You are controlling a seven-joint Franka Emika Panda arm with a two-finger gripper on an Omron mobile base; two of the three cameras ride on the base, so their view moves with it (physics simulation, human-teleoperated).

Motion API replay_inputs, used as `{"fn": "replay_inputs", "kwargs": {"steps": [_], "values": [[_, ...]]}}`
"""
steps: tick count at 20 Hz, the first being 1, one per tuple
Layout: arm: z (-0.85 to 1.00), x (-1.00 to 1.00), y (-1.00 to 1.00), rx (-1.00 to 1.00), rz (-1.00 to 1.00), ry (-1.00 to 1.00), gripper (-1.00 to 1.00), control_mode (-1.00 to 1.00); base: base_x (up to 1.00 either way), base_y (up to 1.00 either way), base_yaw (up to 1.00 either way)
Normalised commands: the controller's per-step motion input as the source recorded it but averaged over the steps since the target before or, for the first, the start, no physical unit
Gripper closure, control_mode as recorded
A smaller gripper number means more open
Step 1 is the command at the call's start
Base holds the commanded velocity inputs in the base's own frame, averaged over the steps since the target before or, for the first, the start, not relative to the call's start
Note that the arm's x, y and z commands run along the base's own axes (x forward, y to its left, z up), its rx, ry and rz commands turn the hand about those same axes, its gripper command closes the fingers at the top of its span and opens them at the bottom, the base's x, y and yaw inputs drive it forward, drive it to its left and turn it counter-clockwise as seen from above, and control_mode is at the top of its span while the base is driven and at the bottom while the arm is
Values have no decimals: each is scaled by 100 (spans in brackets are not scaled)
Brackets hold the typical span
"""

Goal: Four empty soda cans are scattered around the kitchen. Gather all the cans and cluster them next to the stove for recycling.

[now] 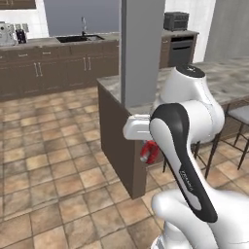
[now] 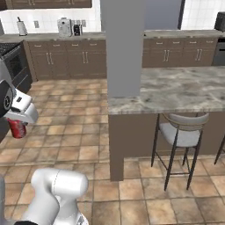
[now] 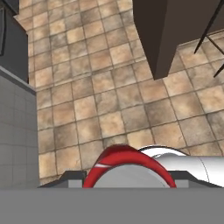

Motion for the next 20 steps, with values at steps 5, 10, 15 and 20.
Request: {"fn": "replay_inputs", "kwargs": {"steps": [5, 10, 15, 20], "values": [[0, 0, 0, 0, 0, 0, 100, 100, 15, 66, 0], [0, 0, 0, 0, 0, 0, 100, 100, 38, 58, 0], [0, 0, 0, 0, 0, 0, 100, 100, 54, 58, 0], [0, 0, 0, 0, 0, 0, 100, 100, 66, 59, 0]]}}
